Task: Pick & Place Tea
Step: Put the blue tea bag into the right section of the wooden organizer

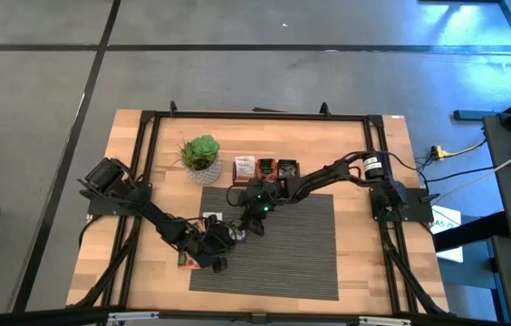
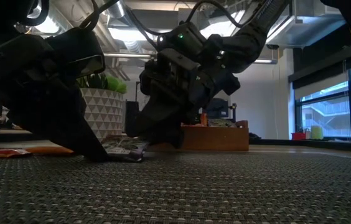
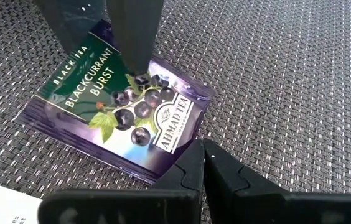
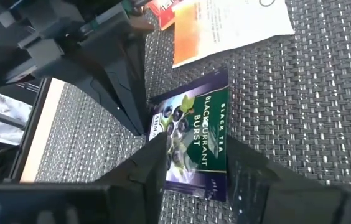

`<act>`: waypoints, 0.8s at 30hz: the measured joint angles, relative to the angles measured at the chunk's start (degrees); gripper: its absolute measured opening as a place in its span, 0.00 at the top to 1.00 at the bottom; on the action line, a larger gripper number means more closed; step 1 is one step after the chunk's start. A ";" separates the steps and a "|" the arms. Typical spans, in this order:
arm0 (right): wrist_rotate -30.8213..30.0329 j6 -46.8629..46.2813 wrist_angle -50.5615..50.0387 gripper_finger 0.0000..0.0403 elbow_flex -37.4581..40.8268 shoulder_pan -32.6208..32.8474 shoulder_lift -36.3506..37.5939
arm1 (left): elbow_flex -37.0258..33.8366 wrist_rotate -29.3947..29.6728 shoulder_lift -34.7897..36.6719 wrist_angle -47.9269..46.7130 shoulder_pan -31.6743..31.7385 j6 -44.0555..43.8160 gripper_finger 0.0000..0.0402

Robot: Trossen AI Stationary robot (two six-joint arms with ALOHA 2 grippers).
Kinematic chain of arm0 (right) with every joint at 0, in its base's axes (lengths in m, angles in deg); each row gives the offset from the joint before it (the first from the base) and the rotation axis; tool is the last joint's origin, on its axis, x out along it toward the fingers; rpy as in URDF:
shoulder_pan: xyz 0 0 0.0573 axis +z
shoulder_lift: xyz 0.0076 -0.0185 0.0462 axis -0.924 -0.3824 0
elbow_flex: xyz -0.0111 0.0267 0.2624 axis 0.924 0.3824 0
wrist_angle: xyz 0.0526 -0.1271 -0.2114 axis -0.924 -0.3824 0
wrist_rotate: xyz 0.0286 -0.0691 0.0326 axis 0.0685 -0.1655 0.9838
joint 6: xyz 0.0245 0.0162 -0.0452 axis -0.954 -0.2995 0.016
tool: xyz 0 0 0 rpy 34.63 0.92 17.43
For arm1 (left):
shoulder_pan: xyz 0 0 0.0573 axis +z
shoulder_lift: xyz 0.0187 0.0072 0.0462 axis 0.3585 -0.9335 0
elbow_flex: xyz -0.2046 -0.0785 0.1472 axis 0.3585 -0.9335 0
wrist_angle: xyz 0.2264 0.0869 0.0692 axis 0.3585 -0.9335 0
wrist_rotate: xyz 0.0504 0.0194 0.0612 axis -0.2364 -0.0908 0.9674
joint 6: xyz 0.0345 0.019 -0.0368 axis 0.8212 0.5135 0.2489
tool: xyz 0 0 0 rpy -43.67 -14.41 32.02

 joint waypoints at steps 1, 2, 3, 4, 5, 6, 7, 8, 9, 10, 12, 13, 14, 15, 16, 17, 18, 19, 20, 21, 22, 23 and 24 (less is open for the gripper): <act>-0.01 0.02 0.03 0.67 0.00 0.00 0.00 | -0.02 0.00 0.00 0.00 0.00 -0.04 0.99; -0.01 0.01 0.16 0.68 0.00 -0.01 0.00 | -0.03 0.00 0.00 0.00 0.00 -0.27 0.99; -0.02 0.06 0.29 0.70 0.00 -0.02 0.00 | -0.03 0.01 0.00 0.00 0.00 -0.31 0.99; -0.02 0.09 0.31 0.71 0.00 -0.02 0.00 | -0.03 0.03 0.00 0.00 0.00 -0.31 0.99; -0.02 0.11 0.31 0.73 0.00 -0.02 0.00 | -0.03 0.05 0.00 0.00 0.00 -0.31 0.99; -0.02 0.11 0.31 0.75 0.00 0.00 0.00 | -0.03 0.10 0.00 0.00 0.00 -0.33 0.99; -0.02 0.13 0.33 0.77 0.00 -0.02 0.00 | -0.03 0.24 0.00 0.00 0.00 -0.33 0.99; -0.02 0.15 0.37 0.79 0.00 -0.02 0.00 | -0.03 0.36 -0.02 0.00 0.00 -0.35 0.99; -0.04 0.15 0.38 0.81 0.00 -0.02 0.00 | -0.03 0.43 -0.02 0.01 0.00 -0.35 0.99; -0.03 0.18 0.44 0.83 0.00 -0.02 0.00 | -0.03 0.46 -0.02 0.00 0.00 -0.38 0.99; 0.52 0.25 0.81 0.87 0.00 -0.03 0.00 | -0.03 0.47 -0.02 0.01 0.00 -0.41 0.99; 1.19 0.26 1.04 0.88 0.00 -0.12 0.00 | -0.03 0.51 -0.02 0.03 0.00 -0.42 0.99; 1.92 0.28 1.30 0.90 0.00 -0.16 0.00 | -0.03 0.61 -0.04 0.12 0.00 -0.39 0.99; 2.35 0.28 1.55 0.92 0.00 -0.17 0.00 | -0.03 0.63 -0.04 0.38 0.00 -0.35 0.99; 2.74 0.33 1.62 0.93 0.00 -0.17 0.17 | -0.04 0.62 0.09 0.73 0.00 -0.35 0.99; 3.11 0.69 1.39 0.95 0.02 -0.21 0.43 | -0.08 0.35 0.34 0.88 0.00 -0.35 0.99; 3.35 1.49 1.48 0.96 0.02 -0.22 0.72 | -0.09 -0.12 0.60 0.87 0.03 -0.30 0.99; 3.36 1.99 0.96 0.98 0.02 -0.27 1.33 | -0.15 -0.58 1.13 0.70 0.05 -0.03 0.99; 3.32 2.99 0.03 0.98 0.05 -0.37 2.01 | -0.26 -0.95 1.98 0.17 -0.07 0.44 0.99; 3.27 3.83 -0.05 0.98 0.07 -0.39 2.64 | -0.43 -1.41 2.80 -0.40 -0.27 0.90 0.99; 3.03 4.70 -1.15 0.98 0.07 -0.43 3.63 | -0.44 -1.55 3.63 -0.48 -0.56 1.41 0.99; 2.90 5.24 -3.14 0.98 0.09 -0.58 4.89 | -0.44 -1.47 4.89 -0.49 -0.85 2.20 0.99; 2.53 6.26 -3.91 0.98 0.09 -0.72 5.96 | -0.32 -1.05 6.18 -0.17 -1.11 2.99 0.99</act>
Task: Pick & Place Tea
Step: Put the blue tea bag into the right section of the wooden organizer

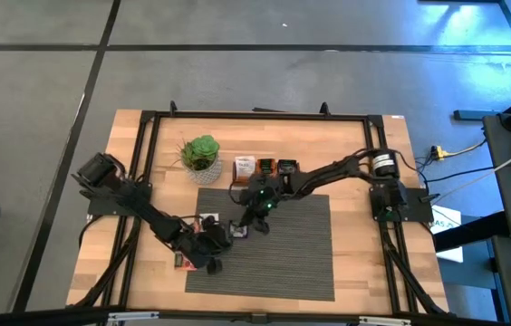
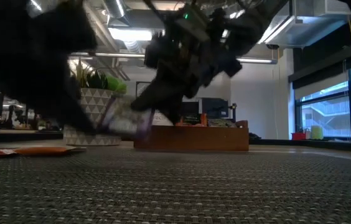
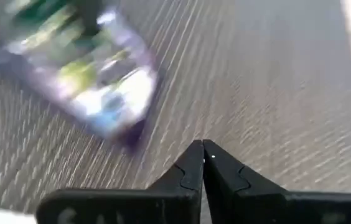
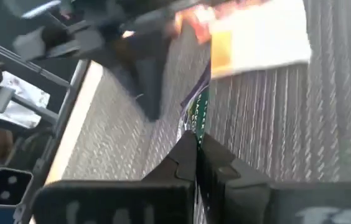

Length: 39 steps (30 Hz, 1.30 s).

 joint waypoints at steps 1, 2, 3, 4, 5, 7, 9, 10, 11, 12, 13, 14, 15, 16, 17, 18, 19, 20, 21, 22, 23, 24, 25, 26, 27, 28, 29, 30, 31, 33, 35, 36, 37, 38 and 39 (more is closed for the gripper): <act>-1.04 1.13 -1.87 0.98 -0.06 -0.05 1.34 | 0.15 0.73 1.16 0.59 -0.40 0.88 0.99; -1.94 2.17 -4.53 0.98 -0.07 -0.09 2.88 | 0.12 1.69 2.32 0.49 -0.76 1.62 0.99; -3.32 3.59 -6.62 0.98 -0.07 -0.10 4.41 | 0.12 2.53 3.19 0.41 -1.02 2.30 0.99; -4.85 5.14 -9.11 0.99 -0.07 -0.09 5.96 | 0.12 3.34 4.07 0.40 -1.28 2.92 0.99; -6.12 6.54 -11.74 0.99 -0.07 -0.09 7.61 | 0.08 4.12 5.14 0.18 -1.60 3.63 0.99; -8.54 8.83 -16.84 0.99 -0.07 -0.09 11.23 | 0.10 4.49 7.08 0.49 -1.93 5.36 0.99; -10.15 10.51 -22.79 0.98 -0.07 -0.21 15.14 | 0.15 4.37 8.30 0.49 -1.95 6.91 0.98; -10.60 11.23 -25.97 0.98 -0.07 -0.25 17.08 | 0.15 4.35 8.78 0.42 -1.95 7.55 0.98; -11.64 12.06 -29.41 0.98 -0.07 -0.37 19.00 | 0.15 4.37 9.28 0.54 -1.90 8.10 0.98; -12.90 12.63 -32.80 0.98 -0.07 -0.51 20.92 | 0.15 4.39 9.55 0.72 -1.90 8.34 0.98; -14.78 13.24 -35.98 0.98 -0.07 -0.55 22.80 | 0.15 4.41 9.68 0.74 -1.90 8.37 0.97; -17.07 13.58 -39.04 0.98 -0.07 -0.57 24.78 | 0.15 4.44 9.70 0.68 -1.90 8.34 0.97; -19.70 13.72 -41.84 0.98 -0.01 -0.57 26.63 | 0.15 4.44 9.69 0.66 -1.90 8.34 0.98; -22.51 13.81 -43.63 0.98 0.46 -0.57 28.51 | 0.15 4.43 9.69 0.63 -1.90 8.34 0.98; -24.66 13.81 -44.76 0.98 1.30 -0.67 30.49 | 0.19 4.25 9.69 0.55 -1.90 8.34 0.98; -26.67 13.82 -45.51 0.98 2.57 -1.03 32.49 | 0.19 4.04 9.69 0.30 -1.90 8.33 0.98; -27.94 13.87 -45.67 0.98 4.15 -1.54 34.49 | 0.19 3.74 9.69 0.23 -1.90 8.31 0.98; -28.60 14.55 -45.84 0.98 6.03 -2.36 36.52 | 0.19 3.38 9.69 0.28 -1.90 8.29 0.98; -29.38 15.36 -45.91 0.98 8.16 -3.30 38.57 | 0.19 2.99 9.69 0.47 -1.90 8.29 0.98; -30.20 16.87 -45.07 0.98 10.34 -4.42 40.25 | 0.19 2.83 9.69 0.49 -1.90 8.27 0.98; -31.22 18.36 -42.84 0.98 12.60 -5.68 41.77 | 0.19 2.80 9.69 0.48 -1.90 8.25 0.98; -31.88 19.64 -39.55 0.98 14.76 -6.96 42.81 | 0.19 2.80 9.69 0.48 -1.90 8.25 0.98; -32.01 20.95 -36.05 0.98 16.53 -8.33 43.45 | 0.19 2.80 9.69 0.48 -1.90 8.25 0.98; -31.81 22.10 -33.16 0.98 17.89 -9.56 43.78 | 0.19 2.82 9.69 0.50 -1.90 8.25 0.97; -31.16 23.33 -31.70 0.98 18.72 -10.65 43.88 | 0.19 3.03 9.69 0.49 -1.90 8.25 0.97; -30.77 24.57 -31.26 0.98 19.32 -11.68 43.79 | 0.19 3.28 9.69 0.50 -1.90 8.29 0.97; -30.71 25.60 -31.15 0.98 19.70 -12.58 43.36 | 0.19 3.49 9.69 0.50 -1.86 8.46 0.98; -30.49 26.25 -30.89 0.98 20.00 -13.38 42.77 | 0.21 3.54 9.69 0.50 -1.86 8.64 0.98; -29.89 27.08 -30.78 0.98 20.36 -14.16 42.19 | 0.21 3.54 9.69 0.48 -1.86 8.69 0.98; -27.94 28.38 -30.73 0.98 20.81 -15.47 40.87 | 0.21 3.54 9.69 0.50 -1.86 8.55 0.98; -27.13 28.51 -30.35 0.98 20.81 -16.33 39.22 | 0.21 3.43 9.69 0.50 -1.86 8.31 0.98; -26.81 28.72 -30.47 0.98 20.81 -16.64 38.40 | 0.22 3.12 9.69 0.50 -1.86 8.31 0.98; -26.74 29.11 -30.36 0.98 20.81 -16.81 37.61 | 0.23 2.97 9.69 0.50 -1.86 8.29 0.98; -26.65 29.80 -30.38 0.98 20.81 -16.94 36.84 | 0.23 2.93 9.69 0.52 -1.86 8.27 0.98; -26.60 30.15 -30.35 0.98 20.81 -17.01 36.12 | 0.25 2.93 9.69 0.52 -1.86 8.27 0.98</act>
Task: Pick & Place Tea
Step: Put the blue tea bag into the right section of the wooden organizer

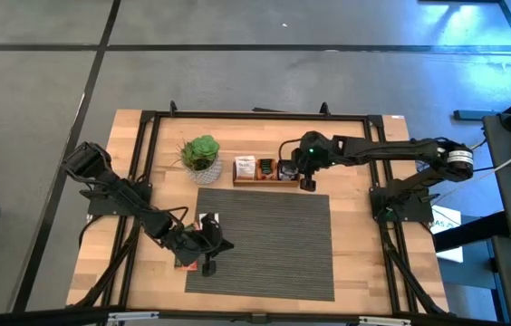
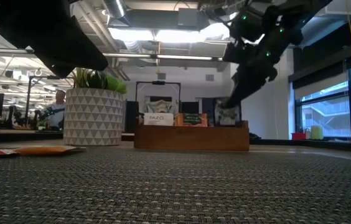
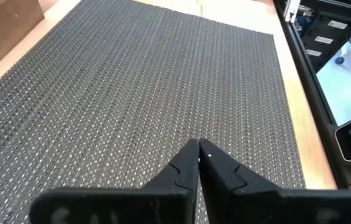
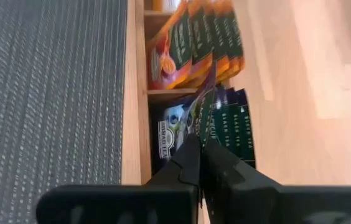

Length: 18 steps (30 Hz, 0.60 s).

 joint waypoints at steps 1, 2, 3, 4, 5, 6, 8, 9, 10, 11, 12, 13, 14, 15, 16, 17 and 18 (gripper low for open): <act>-0.02 0.51 -0.01 0.98 0.00 0.00 -0.66 | 0.00 -0.02 0.00 0.00 0.00 -0.02 0.97; 0.00 1.16 0.09 0.98 0.00 0.00 -1.31 | 0.00 -0.01 0.00 0.00 0.00 -0.04 0.97; 0.00 1.31 0.32 0.98 0.00 0.00 -1.95 | 0.00 -0.04 0.00 0.02 0.00 -0.06 0.97; 0.00 1.45 0.52 0.98 0.00 0.02 -2.57 | 0.00 -0.04 0.00 0.01 0.00 -0.07 0.98; 0.03 1.60 0.85 0.98 0.00 0.02 -3.18 | 0.00 -0.05 0.00 0.00 0.00 -0.08 0.98; 0.03 1.75 1.40 0.98 -0.01 0.02 -3.80 | 0.00 -0.04 0.00 0.00 0.00 -0.09 0.98; 0.00 2.46 2.30 0.98 -0.01 0.02 -4.94 | 0.00 0.02 0.02 0.01 0.00 -0.09 0.98; 0.00 2.67 3.07 0.98 -0.02 0.02 -5.42 | 0.01 -0.04 0.02 0.00 0.00 -0.09 0.99; -0.05 2.65 3.51 0.98 -0.02 0.02 -5.75 | 0.02 -0.25 0.02 0.00 0.00 -0.09 0.98; -0.31 2.53 3.71 0.98 -0.02 0.02 -6.01 | 0.02 -0.47 0.02 0.02 0.00 -0.09 0.98; -0.65 2.46 4.19 0.98 -0.02 0.04 -6.24 | 0.02 -0.91 0.02 0.00 0.00 -0.09 0.98; -0.67 2.56 4.28 0.98 -0.02 0.04 -6.35 | 0.02 -1.36 0.02 0.00 0.00 -0.09 0.98; -0.84 2.77 4.15 0.98 -0.02 0.04 -6.35 | 0.02 -1.77 0.02 0.00 -0.02 -0.11 0.97; -1.19 2.84 4.26 0.98 -0.02 0.03 -6.33 | 0.02 -2.14 0.02 0.02 -0.02 -0.11 0.97; -1.52 2.96 4.28 0.97 -0.04 0.02 -6.33 | 0.02 -2.63 0.02 0.01 -0.02 -0.11 0.97; -1.59 3.40 4.22 0.97 -0.04 0.02 -6.33 | 0.02 -3.03 0.02 0.02 -0.02 -0.11 0.97; -1.57 4.21 4.20 0.95 -0.04 0.02 -6.33 | 0.02 -3.26 0.02 0.02 -0.02 -0.11 0.97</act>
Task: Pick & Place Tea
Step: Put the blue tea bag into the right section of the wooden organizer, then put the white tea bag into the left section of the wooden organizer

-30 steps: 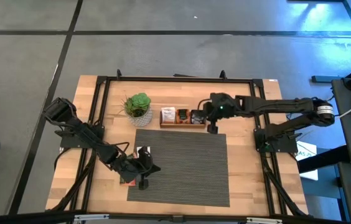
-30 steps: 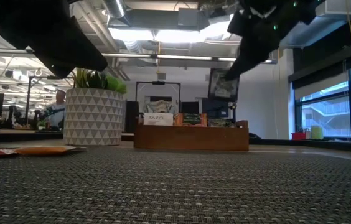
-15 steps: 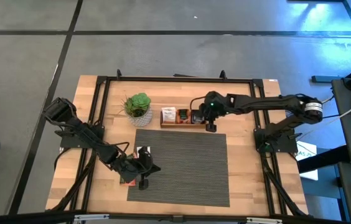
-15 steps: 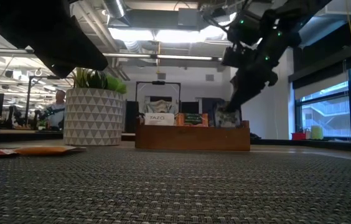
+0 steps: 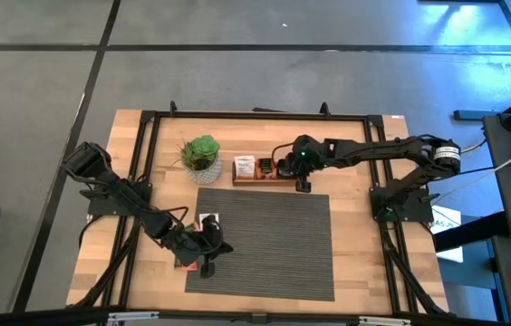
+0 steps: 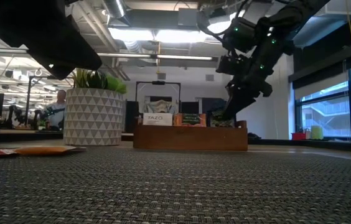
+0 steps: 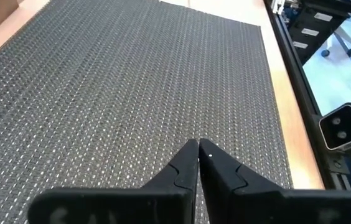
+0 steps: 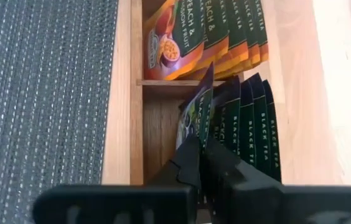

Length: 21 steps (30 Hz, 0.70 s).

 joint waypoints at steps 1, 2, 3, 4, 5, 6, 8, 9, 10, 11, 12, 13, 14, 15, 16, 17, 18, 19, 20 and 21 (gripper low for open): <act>0.00 0.12 0.02 0.94 0.00 0.00 0.00 | 0.00 -0.02 0.00 0.00 0.00 0.00 0.97; 0.00 0.11 0.02 0.92 0.00 0.00 0.02 | 0.00 -0.06 0.00 0.00 0.00 0.00 0.97; -0.01 0.00 0.02 0.89 0.00 -0.02 0.02 | 0.00 -0.10 0.00 0.00 -0.02 0.00 0.97; -0.02 -0.06 0.02 0.87 0.00 -0.02 0.02 | 0.00 -0.09 0.00 -0.02 -0.02 0.00 0.97; -0.02 -0.29 0.01 0.84 0.00 -0.02 0.13 | 0.00 -0.09 0.00 0.00 -0.02 0.00 0.97; -0.04 -1.02 -0.05 0.81 -0.02 -0.02 0.26 | 0.00 -0.09 0.00 0.00 -0.01 -0.01 0.98; -1.16 -2.21 -0.43 0.76 -0.83 0.00 0.35 | 0.00 -0.09 0.00 0.00 -0.02 0.00 0.98; -2.37 -2.78 -1.01 0.74 -1.46 0.00 0.35 | 0.00 -0.16 0.00 0.00 -0.02 -0.02 0.98; -3.68 -2.83 -1.97 0.72 -2.18 0.01 0.35 | 0.00 -0.53 0.00 0.00 -0.02 -0.02 0.98; -4.85 -2.83 -2.92 0.71 -2.94 0.02 0.35 | 0.00 -1.24 0.02 0.00 0.00 -0.02 0.98; -5.93 -2.91 -3.53 0.69 -3.70 0.02 0.35 | 0.00 -2.00 0.02 0.00 0.00 -0.07 0.97; -6.84 -3.21 -3.67 0.68 -4.34 0.02 0.35 | 0.00 -2.97 0.02 0.00 0.00 -0.48 0.97; -7.12 -4.32 -3.63 0.68 -5.05 0.02 0.35 | 0.00 -3.88 0.02 -0.05 -0.01 -1.15 0.97; -6.95 -5.62 -3.39 0.67 -5.83 0.02 0.35 | 0.02 -4.91 0.02 -0.26 -0.02 -1.83 0.97; -5.77 -6.92 -2.67 0.67 -6.47 0.02 0.37 | 0.02 -5.94 0.02 -0.48 -0.02 -2.70 0.97; -3.45 -7.92 -1.41 0.67 -6.85 0.18 0.37 | 0.02 -6.94 0.02 -0.81 -0.02 -3.83 0.97; -0.79 -8.76 -0.12 0.67 -6.96 0.49 0.39 | 0.02 -7.90 0.04 -1.42 -0.02 -5.33 0.97; 2.12 -9.16 1.08 0.67 -6.97 0.98 0.39 | 0.02 -8.53 0.04 -2.31 -0.02 -7.17 0.97; 4.95 -9.50 2.26 0.67 -6.95 1.55 0.39 | 0.04 -8.78 0.04 -3.60 -0.02 -9.12 0.97; 7.54 -10.28 3.55 0.67 -6.95 2.18 0.39 | 0.04 -8.87 0.04 -5.40 -0.02 -11.16 0.97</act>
